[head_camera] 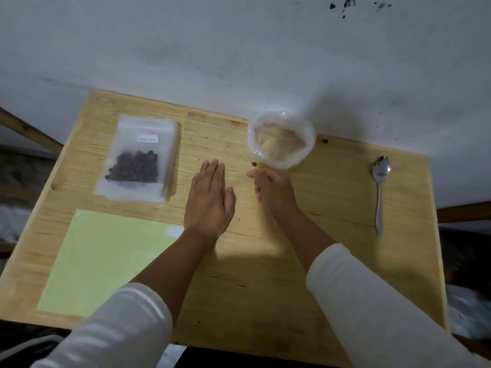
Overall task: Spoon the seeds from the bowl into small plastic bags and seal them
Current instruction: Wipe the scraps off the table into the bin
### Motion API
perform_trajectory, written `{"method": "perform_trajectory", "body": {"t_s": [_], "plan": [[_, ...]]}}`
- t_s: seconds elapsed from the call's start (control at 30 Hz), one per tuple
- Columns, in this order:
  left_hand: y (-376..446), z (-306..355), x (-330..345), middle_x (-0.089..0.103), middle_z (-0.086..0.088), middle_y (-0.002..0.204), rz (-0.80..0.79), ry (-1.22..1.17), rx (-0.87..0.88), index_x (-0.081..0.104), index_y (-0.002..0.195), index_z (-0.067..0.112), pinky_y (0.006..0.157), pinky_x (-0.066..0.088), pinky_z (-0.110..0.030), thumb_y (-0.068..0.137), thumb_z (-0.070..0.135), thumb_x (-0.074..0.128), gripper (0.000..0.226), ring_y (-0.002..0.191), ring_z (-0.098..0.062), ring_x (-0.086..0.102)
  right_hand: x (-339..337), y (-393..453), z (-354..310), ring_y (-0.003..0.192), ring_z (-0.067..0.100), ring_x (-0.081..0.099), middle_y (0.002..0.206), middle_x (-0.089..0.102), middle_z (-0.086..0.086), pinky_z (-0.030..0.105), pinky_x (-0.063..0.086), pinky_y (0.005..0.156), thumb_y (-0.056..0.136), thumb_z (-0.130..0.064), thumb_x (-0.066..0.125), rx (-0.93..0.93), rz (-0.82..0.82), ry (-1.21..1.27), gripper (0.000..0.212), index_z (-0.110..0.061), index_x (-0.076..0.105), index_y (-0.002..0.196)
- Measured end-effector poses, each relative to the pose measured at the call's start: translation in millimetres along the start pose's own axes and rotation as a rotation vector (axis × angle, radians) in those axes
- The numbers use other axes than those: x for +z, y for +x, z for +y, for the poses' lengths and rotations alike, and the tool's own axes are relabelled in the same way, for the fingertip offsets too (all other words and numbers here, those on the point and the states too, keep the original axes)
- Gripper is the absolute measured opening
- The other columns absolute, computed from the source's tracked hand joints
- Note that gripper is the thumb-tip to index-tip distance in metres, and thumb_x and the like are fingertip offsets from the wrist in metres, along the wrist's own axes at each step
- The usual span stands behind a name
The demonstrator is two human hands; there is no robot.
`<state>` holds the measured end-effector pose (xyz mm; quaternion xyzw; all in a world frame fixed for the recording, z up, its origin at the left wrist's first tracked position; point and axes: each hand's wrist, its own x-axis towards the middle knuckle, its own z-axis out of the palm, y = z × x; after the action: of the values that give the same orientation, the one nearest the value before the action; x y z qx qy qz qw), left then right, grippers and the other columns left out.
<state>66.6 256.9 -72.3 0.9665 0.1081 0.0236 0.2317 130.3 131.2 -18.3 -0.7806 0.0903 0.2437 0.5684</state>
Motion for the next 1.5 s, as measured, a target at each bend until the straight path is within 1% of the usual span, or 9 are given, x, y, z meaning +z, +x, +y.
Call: {"method": "perform_trajectory", "body": {"t_s": [0.1, 0.17, 0.33, 0.67, 0.83, 1.0, 1.07, 1.27, 1.5], "plan": [[-0.2, -0.3, -0.4, 0.021, -0.009, 0.155, 0.000, -0.003, 0.002, 0.024, 0.146, 0.006, 0.119, 0.004, -0.033, 0.098, 0.031, 0.032, 0.055, 0.146, -0.017, 0.005, 0.6, 13.3, 1.3, 0.091, 0.004, 0.058, 0.101, 0.069, -0.004, 0.019, 0.045, 0.083, 0.090, -0.024, 0.056, -0.134, 0.115, -0.207, 0.025, -0.016, 0.066, 0.112], [0.4, 0.7, -1.4, 0.020, -0.009, 0.155, -0.002, -0.008, -0.006, 0.023, 0.147, 0.007, 0.119, 0.001, -0.031, 0.098, 0.031, 0.033, 0.055, 0.145, -0.017, 0.004, 1.2, 18.4, 1.4, 0.097, 0.004, 0.057, 0.110, 0.068, -0.001, 0.019, 0.043, 0.088, 0.089, -0.022, 0.059, -0.198, 0.175, -0.282, 0.029, -0.015, 0.064, 0.116], [1.4, 1.4, -3.1, 0.021, -0.008, 0.155, -0.004, 0.001, -0.016, 0.024, 0.147, 0.007, 0.119, 0.002, -0.031, 0.096, 0.032, 0.029, 0.057, 0.145, -0.017, 0.005, 8.9, 27.5, 5.3, 0.098, 0.016, 0.063, 0.104, 0.071, 0.006, 0.016, 0.038, 0.084, 0.087, -0.017, 0.062, -0.340, 0.249, -0.485, 0.025, -0.008, 0.068, 0.110], [2.6, 1.7, -1.7, 0.024, -0.010, 0.154, -0.016, 0.030, -0.008, 0.026, 0.145, 0.006, 0.119, 0.009, -0.037, 0.094, 0.034, 0.025, 0.059, 0.145, -0.020, 0.009, 15.2, 30.8, 11.3, 0.080, 0.012, 0.054, 0.087, 0.064, 0.006, 0.021, 0.039, 0.073, 0.085, -0.011, 0.061, -0.341, 0.266, -0.510, 0.009, -0.006, 0.066, 0.089], [1.5, 2.7, -2.9, 0.017, -0.007, 0.156, -0.037, 0.021, -0.024, 0.021, 0.147, 0.008, 0.119, 0.002, -0.032, 0.096, 0.035, 0.027, 0.059, 0.146, -0.016, 0.003, 3.8, 11.6, 3.5, 0.061, 0.006, 0.047, 0.067, 0.051, -0.007, 0.021, 0.040, 0.058, 0.088, -0.018, 0.052, -0.059, 0.128, -0.155, 0.008, -0.015, 0.057, 0.083], [-0.7, 6.1, -1.2, 0.016, -0.010, 0.156, -0.036, 0.028, -0.020, 0.019, 0.147, 0.006, 0.118, 0.000, -0.032, 0.094, 0.036, 0.021, 0.060, 0.145, -0.018, 0.003, -26.2, -1.5, -5.9, 0.057, 0.013, 0.045, 0.063, 0.048, 0.003, 0.025, 0.034, 0.053, 0.087, -0.003, 0.042, 0.214, 0.125, 0.583, 0.019, -0.009, 0.051, 0.071], [-1.4, 15.8, 2.2, 0.018, -0.011, 0.156, -0.024, 0.013, -0.023, 0.021, 0.146, 0.005, 0.117, 0.000, -0.032, 0.095, 0.035, 0.024, 0.059, 0.145, -0.019, 0.005, -45.4, -0.7, -3.8, 0.057, 0.014, 0.047, 0.065, 0.050, 0.006, 0.024, 0.035, 0.052, 0.087, 0.002, 0.038, 0.230, 0.154, 0.692, 0.021, -0.004, 0.054, 0.075], [-3.6, 85.4, 34.2, 0.027, -0.016, 0.152, -0.042, 0.006, 0.026, 0.029, 0.143, 0.001, 0.117, 0.009, -0.037, 0.095, 0.032, 0.029, 0.058, 0.144, -0.026, 0.014, -101.7, 23.8, 10.0, 0.059, 0.007, 0.046, 0.064, 0.053, -0.006, 0.022, 0.039, 0.054, 0.086, -0.021, 0.059, 0.158, 0.337, 0.212, 0.013, -0.016, 0.069, 0.093], [-1.8, 124.6, 61.2, 0.020, -0.013, 0.155, -0.065, 0.113, 0.006, 0.022, 0.146, 0.004, 0.118, 0.002, -0.039, 0.095, 0.036, 0.024, 0.060, 0.145, -0.023, 0.007, -141.1, 74.8, 16.4, 0.097, 0.015, 0.061, 0.112, 0.068, 0.001, 0.028, 0.049, 0.087, 0.087, -0.023, 0.059, -0.076, 0.369, -0.214, 0.028, -0.019, 0.067, 0.113]]}}
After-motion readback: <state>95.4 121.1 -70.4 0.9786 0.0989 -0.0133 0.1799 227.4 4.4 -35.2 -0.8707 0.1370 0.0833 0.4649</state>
